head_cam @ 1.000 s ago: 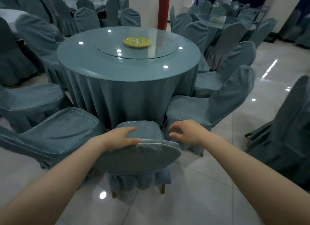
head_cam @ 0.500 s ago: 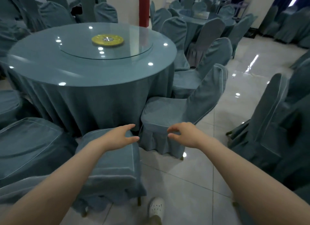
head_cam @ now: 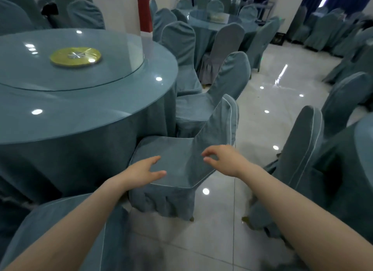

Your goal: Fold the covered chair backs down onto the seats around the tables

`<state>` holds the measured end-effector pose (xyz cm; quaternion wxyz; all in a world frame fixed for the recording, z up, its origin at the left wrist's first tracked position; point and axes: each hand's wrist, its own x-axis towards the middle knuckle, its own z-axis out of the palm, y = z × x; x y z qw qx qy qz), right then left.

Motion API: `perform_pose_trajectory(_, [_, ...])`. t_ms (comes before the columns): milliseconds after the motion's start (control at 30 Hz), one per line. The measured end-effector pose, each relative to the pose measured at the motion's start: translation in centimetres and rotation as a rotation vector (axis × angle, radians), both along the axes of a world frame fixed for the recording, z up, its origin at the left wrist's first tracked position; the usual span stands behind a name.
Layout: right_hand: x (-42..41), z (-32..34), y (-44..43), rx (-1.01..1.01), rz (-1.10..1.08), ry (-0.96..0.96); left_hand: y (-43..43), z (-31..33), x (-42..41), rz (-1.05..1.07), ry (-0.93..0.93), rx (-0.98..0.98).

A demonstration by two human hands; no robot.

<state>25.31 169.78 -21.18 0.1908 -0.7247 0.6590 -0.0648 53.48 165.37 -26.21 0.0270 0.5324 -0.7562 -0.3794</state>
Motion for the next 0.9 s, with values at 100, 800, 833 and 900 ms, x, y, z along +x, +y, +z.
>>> perform_pose_trajectory(100, [-4.8, 0.2, -4.1, -0.22, -0.01, 0.051, -2.5, -0.4, -4.2, 0.029, 0.015, -0.006])
perform_pose_trajectory(800, [-24.9, -1.4, -26.8, -0.101, 0.732, 0.329, -8.7, -0.3, -33.8, 0.419, 0.128, 0.018])
perform_pose_trajectory(833, [-25.0, -1.3, -27.1, -0.085, 0.718, 0.31, -9.0, -0.2, -34.5, 0.421, 0.1, 0.004])
perform_pose_trajectory(900, [-25.5, -1.3, -27.6, -0.057, 0.707, 0.264, -9.5, -0.3, -35.8, 0.445, 0.031, 0.0])
